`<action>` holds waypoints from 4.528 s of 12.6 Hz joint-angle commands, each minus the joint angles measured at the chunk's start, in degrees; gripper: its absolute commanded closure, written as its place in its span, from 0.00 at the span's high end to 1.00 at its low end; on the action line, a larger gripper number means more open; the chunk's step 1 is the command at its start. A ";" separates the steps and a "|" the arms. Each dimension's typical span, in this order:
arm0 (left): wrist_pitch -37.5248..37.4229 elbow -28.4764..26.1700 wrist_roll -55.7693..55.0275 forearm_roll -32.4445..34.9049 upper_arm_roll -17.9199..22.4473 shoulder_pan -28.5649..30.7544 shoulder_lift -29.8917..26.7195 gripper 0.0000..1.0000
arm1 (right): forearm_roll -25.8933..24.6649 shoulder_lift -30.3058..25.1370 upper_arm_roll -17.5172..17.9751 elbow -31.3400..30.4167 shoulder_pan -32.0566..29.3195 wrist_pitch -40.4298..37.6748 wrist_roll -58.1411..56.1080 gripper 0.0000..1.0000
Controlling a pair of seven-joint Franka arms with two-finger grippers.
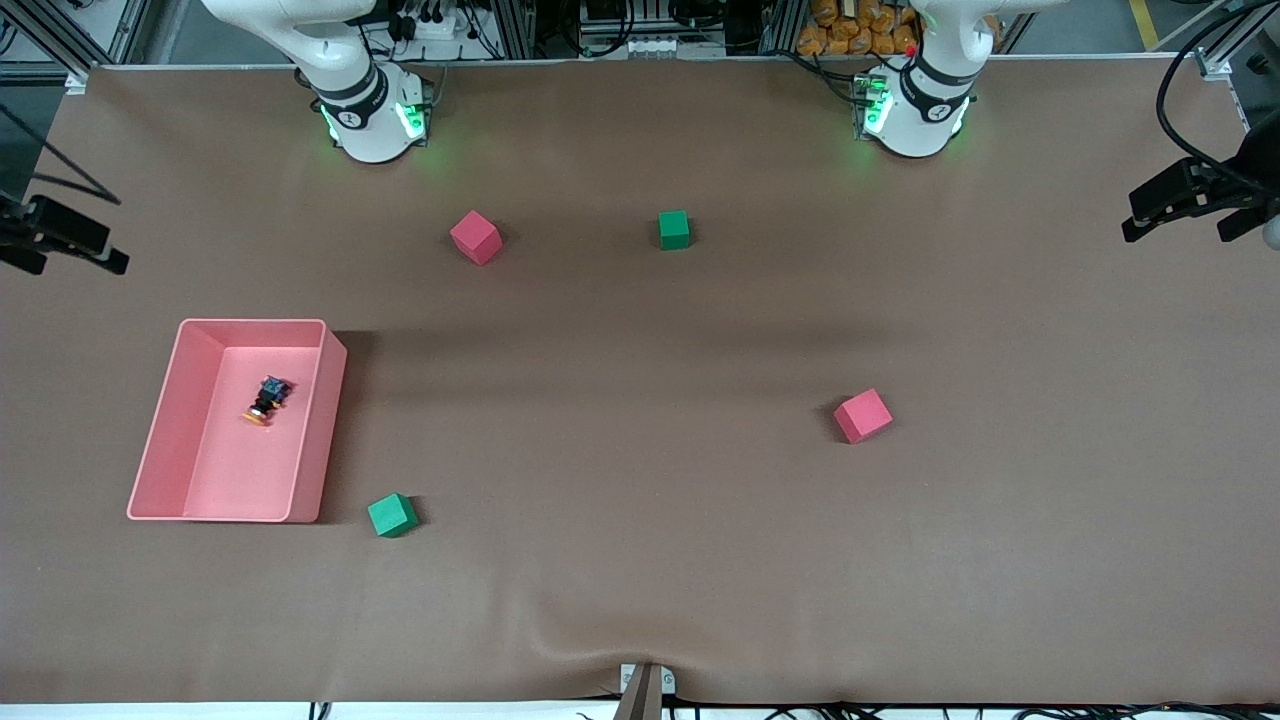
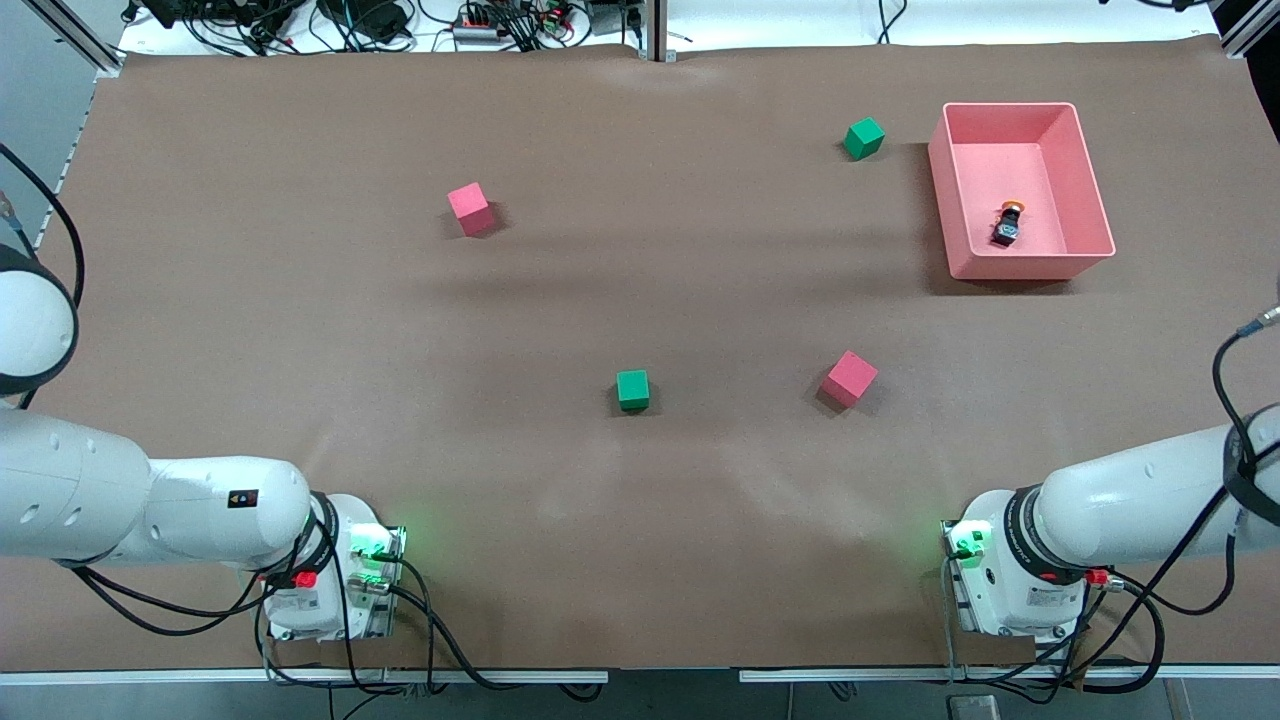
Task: Place and upright button with both arms
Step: 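Reach the right gripper down into the pink tray toward the button, then grasp the yellow-capped button with the right gripper and lift it, then carry the button to mid-table with the right gripper while the left gripper approaches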
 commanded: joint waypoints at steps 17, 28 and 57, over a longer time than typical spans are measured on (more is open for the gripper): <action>-0.93 -0.25 1.49 0.61 -0.40 1.41 0.56 1.00 | -6.27 6.76 1.96 -3.89 -3.44 1.61 -0.56 1.00; 0.39 -1.92 1.49 0.52 -0.40 1.58 2.22 1.00 | 4.71 23.82 -0.15 -22.71 -6.08 39.67 -14.62 1.00; 4.16 -4.20 1.49 0.52 -0.40 2.20 4.51 1.00 | 7.44 32.18 2.89 13.31 9.11 6.01 17.47 0.00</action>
